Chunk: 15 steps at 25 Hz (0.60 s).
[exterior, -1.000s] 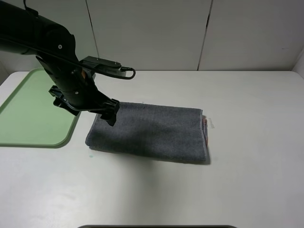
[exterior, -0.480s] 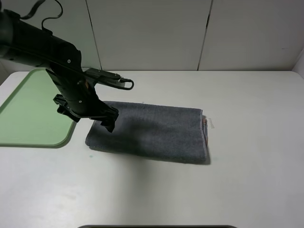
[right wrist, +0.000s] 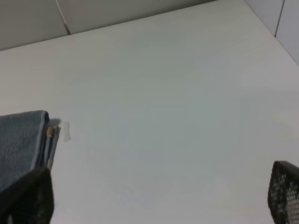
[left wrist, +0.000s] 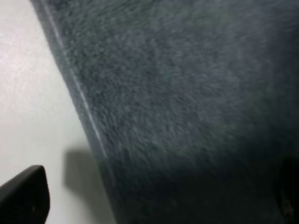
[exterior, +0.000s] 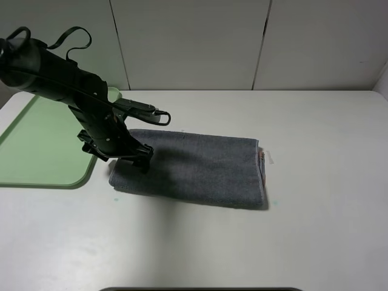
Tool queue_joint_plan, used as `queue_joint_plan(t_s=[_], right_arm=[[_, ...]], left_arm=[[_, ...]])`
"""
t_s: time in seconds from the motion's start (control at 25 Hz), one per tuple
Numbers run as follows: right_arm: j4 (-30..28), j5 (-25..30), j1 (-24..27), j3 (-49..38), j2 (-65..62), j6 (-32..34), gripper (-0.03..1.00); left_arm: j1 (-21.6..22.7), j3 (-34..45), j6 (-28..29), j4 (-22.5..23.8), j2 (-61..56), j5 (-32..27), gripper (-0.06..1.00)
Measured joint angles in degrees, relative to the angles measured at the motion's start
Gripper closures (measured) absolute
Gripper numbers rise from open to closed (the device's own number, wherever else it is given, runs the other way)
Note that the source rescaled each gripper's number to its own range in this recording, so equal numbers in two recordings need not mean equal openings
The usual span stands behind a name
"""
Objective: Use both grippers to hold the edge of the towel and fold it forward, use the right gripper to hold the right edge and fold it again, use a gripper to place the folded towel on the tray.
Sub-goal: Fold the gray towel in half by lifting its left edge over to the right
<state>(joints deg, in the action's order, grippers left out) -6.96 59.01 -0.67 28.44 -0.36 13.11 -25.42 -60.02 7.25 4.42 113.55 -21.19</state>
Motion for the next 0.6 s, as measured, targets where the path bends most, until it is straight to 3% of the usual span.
queue_joint_plan(t_s=[0.6], right_arm=[[0.0,0.0,0.0,0.0,0.0,0.0,-0.03]], left_arm=[[0.25,-0.05,-1.75,-2.07,2.46,2.13,-0.04]])
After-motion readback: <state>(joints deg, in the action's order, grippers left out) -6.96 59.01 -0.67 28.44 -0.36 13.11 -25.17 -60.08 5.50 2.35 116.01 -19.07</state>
